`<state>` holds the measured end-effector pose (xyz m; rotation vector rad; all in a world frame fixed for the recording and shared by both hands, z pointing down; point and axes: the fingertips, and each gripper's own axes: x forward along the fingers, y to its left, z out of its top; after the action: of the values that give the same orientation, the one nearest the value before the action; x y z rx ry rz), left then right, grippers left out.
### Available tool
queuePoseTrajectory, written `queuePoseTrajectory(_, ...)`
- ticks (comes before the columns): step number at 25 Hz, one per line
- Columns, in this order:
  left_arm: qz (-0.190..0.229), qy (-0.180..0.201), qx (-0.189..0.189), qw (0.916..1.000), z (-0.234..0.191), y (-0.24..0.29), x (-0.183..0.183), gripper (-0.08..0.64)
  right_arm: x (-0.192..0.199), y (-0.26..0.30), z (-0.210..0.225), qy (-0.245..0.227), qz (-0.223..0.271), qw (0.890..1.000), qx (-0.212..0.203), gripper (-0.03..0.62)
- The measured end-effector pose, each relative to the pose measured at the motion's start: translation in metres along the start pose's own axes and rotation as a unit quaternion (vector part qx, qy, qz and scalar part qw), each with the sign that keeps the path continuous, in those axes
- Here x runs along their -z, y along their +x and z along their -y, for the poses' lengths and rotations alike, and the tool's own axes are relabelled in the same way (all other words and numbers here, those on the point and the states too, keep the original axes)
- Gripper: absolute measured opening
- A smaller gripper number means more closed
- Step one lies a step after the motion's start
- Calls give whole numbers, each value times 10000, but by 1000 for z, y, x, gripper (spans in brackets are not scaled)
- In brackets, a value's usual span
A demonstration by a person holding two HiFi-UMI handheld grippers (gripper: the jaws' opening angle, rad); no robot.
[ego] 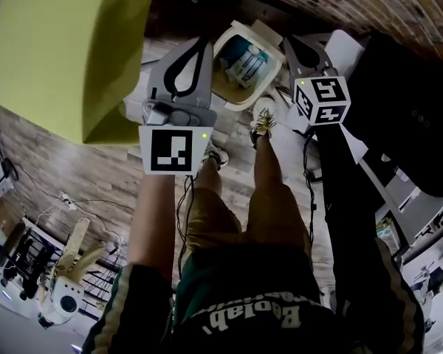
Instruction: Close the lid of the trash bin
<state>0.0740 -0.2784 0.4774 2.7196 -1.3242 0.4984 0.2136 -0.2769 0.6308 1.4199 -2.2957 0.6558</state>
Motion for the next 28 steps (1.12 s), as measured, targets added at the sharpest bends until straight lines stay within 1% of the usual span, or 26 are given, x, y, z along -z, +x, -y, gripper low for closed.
queuePoseTrajectory(11, 12, -103, -113, 9999, -9, -24, 13, 8, 24, 5, -49, 108, -125, 9995, -258, 11)
queuePoseTrajectory(14, -36, -127, -127, 9998, -13, -32, 19, 8, 35, 8, -65, 127, -222, 9990, -356, 11)
queuePoseTrajectory(18, -63, -124, -130, 9998, -18, -43, 23, 8, 50, 11, -83, -31, -413, 9983, -421, 11)
queuePoseTrajectory(25, -94, -171, -110, 9997, -25, -57, 35, 8, 72, 17, -103, -52, -657, 9967, -469, 12)
queuePoseTrajectory(28, -102, -279, -105, 9995, -25, -61, 42, 6, 85, 21, -110, -31, -747, 9961, -479, 11)
